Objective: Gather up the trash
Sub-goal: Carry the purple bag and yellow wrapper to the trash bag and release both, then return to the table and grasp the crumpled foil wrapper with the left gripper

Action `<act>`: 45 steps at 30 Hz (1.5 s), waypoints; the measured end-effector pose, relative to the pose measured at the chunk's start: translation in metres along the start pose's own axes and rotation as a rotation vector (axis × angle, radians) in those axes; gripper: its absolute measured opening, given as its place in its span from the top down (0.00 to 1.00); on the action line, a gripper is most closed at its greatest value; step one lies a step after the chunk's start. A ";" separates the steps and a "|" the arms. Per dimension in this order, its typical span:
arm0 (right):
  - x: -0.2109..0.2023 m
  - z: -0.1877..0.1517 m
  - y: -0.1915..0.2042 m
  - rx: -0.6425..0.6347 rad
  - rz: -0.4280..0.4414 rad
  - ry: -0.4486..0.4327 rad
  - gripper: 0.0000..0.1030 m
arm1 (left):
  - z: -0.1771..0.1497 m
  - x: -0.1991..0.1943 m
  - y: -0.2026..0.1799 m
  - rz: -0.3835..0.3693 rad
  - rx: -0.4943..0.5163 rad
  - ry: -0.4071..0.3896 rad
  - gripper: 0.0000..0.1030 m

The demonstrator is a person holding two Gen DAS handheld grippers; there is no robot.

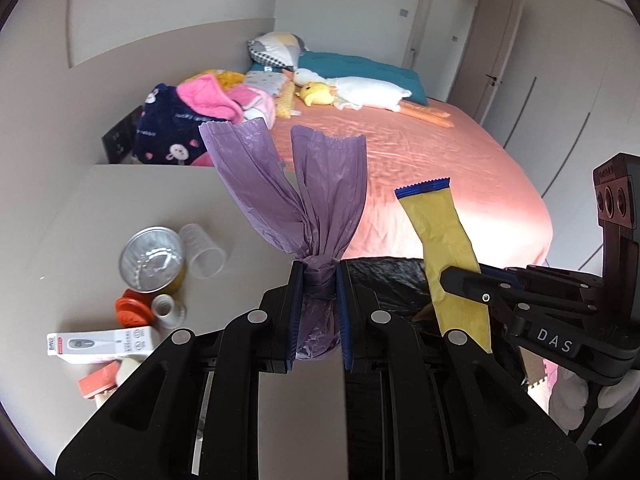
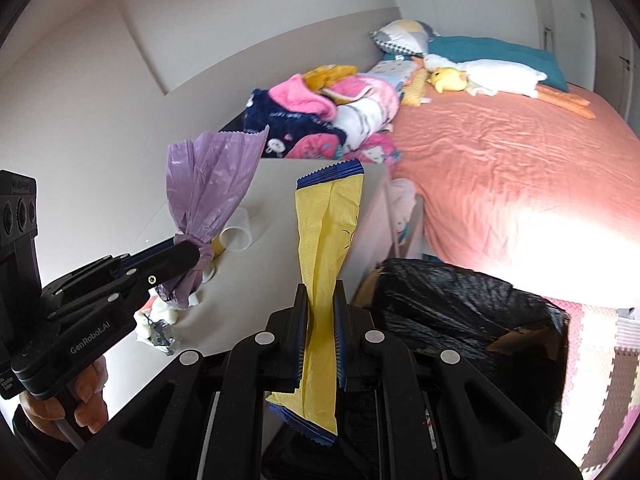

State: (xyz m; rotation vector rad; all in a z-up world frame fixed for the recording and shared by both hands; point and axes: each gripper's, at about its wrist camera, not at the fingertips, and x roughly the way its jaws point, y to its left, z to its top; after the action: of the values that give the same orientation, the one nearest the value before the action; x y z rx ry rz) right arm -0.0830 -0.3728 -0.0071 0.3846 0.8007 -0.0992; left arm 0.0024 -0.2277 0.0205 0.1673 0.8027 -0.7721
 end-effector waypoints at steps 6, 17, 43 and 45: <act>-0.019 -0.003 -0.025 0.048 -0.037 -0.034 0.87 | 0.003 0.008 -0.026 -0.052 0.039 0.013 0.85; -0.054 -0.007 -0.068 0.132 -0.092 -0.101 0.87 | -0.001 0.029 -0.067 -0.230 0.083 0.109 0.70; -0.070 0.000 -0.086 0.185 -0.139 -0.172 0.17 | -0.011 0.037 -0.044 -0.141 -0.017 0.182 0.06; -0.066 0.002 -0.081 0.176 -0.130 -0.166 0.17 | -0.012 0.034 -0.039 -0.122 -0.027 0.176 0.06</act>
State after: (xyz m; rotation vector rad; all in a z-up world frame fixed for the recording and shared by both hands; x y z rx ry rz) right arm -0.1466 -0.4524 0.0171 0.4841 0.6544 -0.3203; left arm -0.0159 -0.2700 -0.0062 0.1650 0.9963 -0.8698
